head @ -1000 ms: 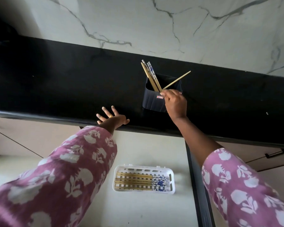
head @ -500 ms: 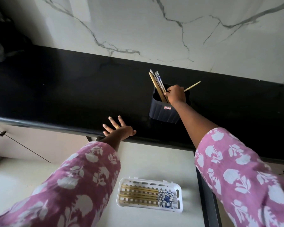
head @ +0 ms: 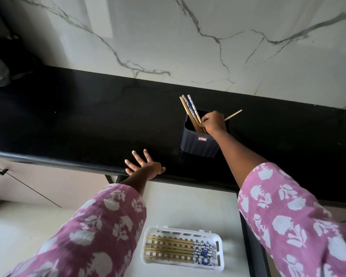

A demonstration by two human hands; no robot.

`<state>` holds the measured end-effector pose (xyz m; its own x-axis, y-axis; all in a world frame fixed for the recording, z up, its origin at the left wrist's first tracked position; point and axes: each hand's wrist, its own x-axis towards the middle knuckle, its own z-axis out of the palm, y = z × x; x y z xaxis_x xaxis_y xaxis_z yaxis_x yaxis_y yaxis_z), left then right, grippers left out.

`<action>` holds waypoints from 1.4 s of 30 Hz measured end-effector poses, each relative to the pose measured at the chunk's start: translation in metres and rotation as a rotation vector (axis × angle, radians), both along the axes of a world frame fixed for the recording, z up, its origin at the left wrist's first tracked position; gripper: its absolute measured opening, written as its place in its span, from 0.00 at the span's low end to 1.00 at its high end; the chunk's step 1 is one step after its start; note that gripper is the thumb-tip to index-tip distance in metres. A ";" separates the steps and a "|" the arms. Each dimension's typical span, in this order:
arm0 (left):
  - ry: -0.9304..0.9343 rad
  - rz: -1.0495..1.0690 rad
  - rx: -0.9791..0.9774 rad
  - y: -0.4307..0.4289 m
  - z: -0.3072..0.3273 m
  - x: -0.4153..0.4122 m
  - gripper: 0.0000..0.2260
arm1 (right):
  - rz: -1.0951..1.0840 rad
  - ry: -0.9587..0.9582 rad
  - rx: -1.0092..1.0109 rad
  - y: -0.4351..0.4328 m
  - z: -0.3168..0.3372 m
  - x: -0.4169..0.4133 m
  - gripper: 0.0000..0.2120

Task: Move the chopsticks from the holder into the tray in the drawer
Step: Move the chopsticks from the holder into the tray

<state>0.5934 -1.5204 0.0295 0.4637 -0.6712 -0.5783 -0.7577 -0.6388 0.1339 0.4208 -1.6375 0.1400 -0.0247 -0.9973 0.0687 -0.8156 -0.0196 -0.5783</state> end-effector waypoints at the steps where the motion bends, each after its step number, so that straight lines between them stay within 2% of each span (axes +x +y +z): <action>1: 0.000 -0.002 0.002 0.000 0.001 0.000 0.42 | 0.001 -0.014 -0.027 0.001 0.001 -0.001 0.08; 4: -0.001 0.000 0.002 0.001 0.003 -0.001 0.42 | -0.030 -0.092 -0.115 0.004 0.010 -0.006 0.11; 8: 0.020 0.008 -0.030 0.003 0.002 0.000 0.42 | -0.124 -0.233 -0.274 0.011 0.032 -0.014 0.09; 15: 0.058 0.044 -0.112 0.012 0.006 -0.002 0.43 | -0.294 -0.521 -0.368 0.036 0.064 -0.038 0.10; 21: 0.175 0.129 -0.168 0.029 0.026 -0.011 0.40 | -0.445 -0.987 -0.357 0.069 0.071 -0.047 0.13; 23: 0.296 0.179 -0.197 0.030 0.040 -0.022 0.41 | -0.490 -1.160 -0.327 0.083 0.068 -0.044 0.14; 25: 0.450 0.151 -0.305 0.030 0.052 -0.032 0.41 | -0.533 -1.326 -0.284 0.097 0.064 -0.040 0.13; 27: 0.592 0.051 -0.450 0.030 0.064 -0.040 0.38 | -0.587 -1.478 -0.206 0.113 0.060 -0.037 0.09; 29: 0.814 -0.007 -0.582 0.032 0.076 -0.047 0.34 | -0.667 -1.624 -0.085 0.129 0.054 -0.035 0.03; 32: 1.024 -0.017 -0.761 0.041 0.095 -0.056 0.29 | -0.769 -1.769 0.105 0.147 0.044 -0.036 0.07; 36: 1.111 -0.041 -0.995 0.052 0.109 -0.062 0.18 | -0.739 -1.837 0.258 0.163 0.036 -0.032 0.07; 39: 1.242 -0.020 -1.040 0.057 0.115 -0.066 0.11 | -0.747 -1.782 0.318 0.172 0.031 -0.032 0.08; 42: 1.237 -0.067 -1.068 0.061 0.121 -0.071 0.09 | -0.753 -1.749 0.397 0.183 0.028 -0.033 0.08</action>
